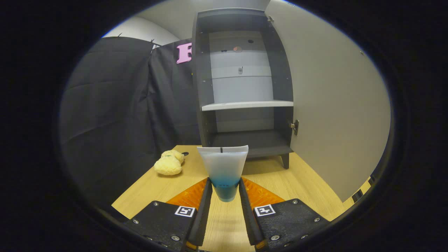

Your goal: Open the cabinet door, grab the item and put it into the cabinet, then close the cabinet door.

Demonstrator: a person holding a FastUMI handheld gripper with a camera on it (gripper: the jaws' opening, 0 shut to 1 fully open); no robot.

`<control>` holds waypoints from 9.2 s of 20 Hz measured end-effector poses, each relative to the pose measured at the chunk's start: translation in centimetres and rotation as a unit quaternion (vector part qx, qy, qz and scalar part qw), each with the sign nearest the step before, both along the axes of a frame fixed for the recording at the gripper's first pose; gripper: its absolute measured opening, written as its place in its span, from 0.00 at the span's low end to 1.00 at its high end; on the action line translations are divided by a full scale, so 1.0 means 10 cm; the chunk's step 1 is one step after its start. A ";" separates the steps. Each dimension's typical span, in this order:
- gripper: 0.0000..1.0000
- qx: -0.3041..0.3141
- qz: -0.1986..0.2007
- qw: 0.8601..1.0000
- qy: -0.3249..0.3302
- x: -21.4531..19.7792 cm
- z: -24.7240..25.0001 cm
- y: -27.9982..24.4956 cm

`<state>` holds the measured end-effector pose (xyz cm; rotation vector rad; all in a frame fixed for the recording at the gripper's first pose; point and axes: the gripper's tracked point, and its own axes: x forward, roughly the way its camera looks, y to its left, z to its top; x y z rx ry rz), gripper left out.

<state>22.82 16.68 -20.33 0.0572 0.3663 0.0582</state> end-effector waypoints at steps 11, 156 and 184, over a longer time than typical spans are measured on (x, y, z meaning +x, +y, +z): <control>0.47 -0.015 -0.002 0.998 -0.056 0.81 1.01 -0.22; 0.92 -0.046 -0.017 0.989 -0.138 0.95 2.44 -0.30; 0.93 -0.013 0.029 0.989 -0.144 -0.93 1.95 -0.56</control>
